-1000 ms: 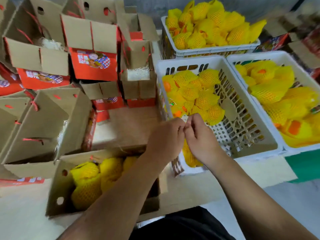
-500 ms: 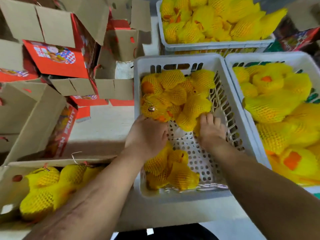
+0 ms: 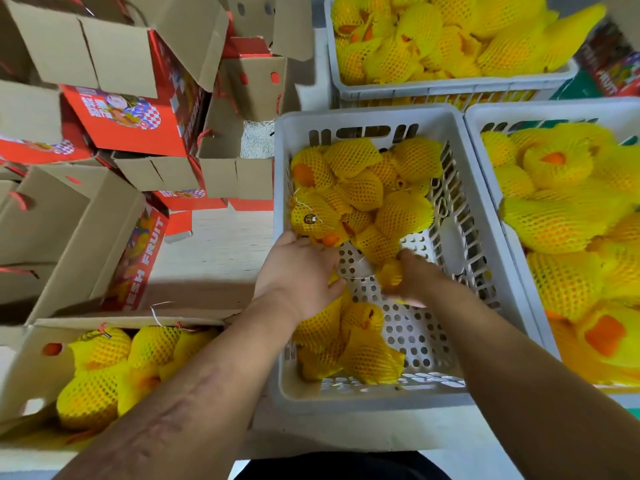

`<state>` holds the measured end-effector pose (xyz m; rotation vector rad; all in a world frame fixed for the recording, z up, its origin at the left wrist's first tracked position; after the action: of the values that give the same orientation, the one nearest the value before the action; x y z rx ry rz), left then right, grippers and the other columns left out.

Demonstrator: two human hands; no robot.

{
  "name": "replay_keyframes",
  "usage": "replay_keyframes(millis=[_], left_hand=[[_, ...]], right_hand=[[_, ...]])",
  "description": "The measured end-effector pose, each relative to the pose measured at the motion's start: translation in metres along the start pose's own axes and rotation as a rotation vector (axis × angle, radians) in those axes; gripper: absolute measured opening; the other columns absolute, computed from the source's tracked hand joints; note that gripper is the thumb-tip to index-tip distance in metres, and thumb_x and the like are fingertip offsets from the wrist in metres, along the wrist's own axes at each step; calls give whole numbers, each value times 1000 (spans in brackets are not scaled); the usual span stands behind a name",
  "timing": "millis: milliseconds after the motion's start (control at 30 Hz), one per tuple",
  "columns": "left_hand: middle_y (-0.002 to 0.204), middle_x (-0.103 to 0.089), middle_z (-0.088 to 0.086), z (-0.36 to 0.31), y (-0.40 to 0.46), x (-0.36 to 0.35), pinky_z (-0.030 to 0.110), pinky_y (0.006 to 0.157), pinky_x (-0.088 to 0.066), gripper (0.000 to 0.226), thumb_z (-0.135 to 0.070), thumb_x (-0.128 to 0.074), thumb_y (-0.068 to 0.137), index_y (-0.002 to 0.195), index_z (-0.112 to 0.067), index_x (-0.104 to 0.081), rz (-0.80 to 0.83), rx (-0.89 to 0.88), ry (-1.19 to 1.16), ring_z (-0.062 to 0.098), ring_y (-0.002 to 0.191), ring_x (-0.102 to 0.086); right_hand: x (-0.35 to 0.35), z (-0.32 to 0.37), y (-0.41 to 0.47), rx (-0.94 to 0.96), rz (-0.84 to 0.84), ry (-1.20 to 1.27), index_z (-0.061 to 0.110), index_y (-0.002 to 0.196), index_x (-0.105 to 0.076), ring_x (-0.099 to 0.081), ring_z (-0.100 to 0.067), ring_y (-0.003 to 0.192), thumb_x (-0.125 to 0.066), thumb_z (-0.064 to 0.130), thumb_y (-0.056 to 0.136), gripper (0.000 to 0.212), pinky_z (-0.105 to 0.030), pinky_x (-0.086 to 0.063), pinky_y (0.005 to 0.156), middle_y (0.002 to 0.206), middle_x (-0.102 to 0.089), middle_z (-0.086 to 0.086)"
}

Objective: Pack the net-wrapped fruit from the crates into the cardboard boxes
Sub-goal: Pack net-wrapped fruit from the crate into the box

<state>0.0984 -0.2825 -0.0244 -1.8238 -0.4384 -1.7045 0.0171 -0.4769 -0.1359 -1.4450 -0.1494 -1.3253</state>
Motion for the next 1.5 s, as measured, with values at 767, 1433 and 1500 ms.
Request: replay_keyframes(millis=[767, 1433, 1500], left_hand=[[129, -58, -4, -2, -2, 4, 39, 107, -31, 102, -87, -56, 67, 150, -32, -35, -29, -21, 40, 23, 121, -55], [125, -58, -3, 0, -2, 3, 38, 103, -31, 99, -93, -51, 67, 144, -31, -41, -40, -2, 13, 23, 117, -52], [126, -57, -3, 0, -2, 3, 38, 103, -31, 99, -92, -51, 68, 145, -31, -41, -41, -4, 13, 22, 118, -52]], right_hand=[[12, 34, 9, 327, -347, 278, 21, 143, -49, -53, -30, 111, -65, 20, 92, 54, -37, -46, 83, 131, -48, -11], [28, 23, 5, 108, -587, 235, 21, 135, -39, -55, -38, 102, -58, 35, 97, 44, -43, -46, 68, 118, -52, -12], [22, 11, 9, 50, -541, 170, 30, 154, -24, -47, -39, 108, -58, 37, 98, 66, -43, -45, 74, 127, -40, -14]])
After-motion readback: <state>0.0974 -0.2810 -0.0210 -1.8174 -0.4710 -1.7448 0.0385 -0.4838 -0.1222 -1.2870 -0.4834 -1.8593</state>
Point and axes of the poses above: each hand's wrist, its own y-axis towards the middle knuckle, its own x-axis out of the back of the hand, z = x × y, the point moved 7 cm from there along y, towards the middle knuckle
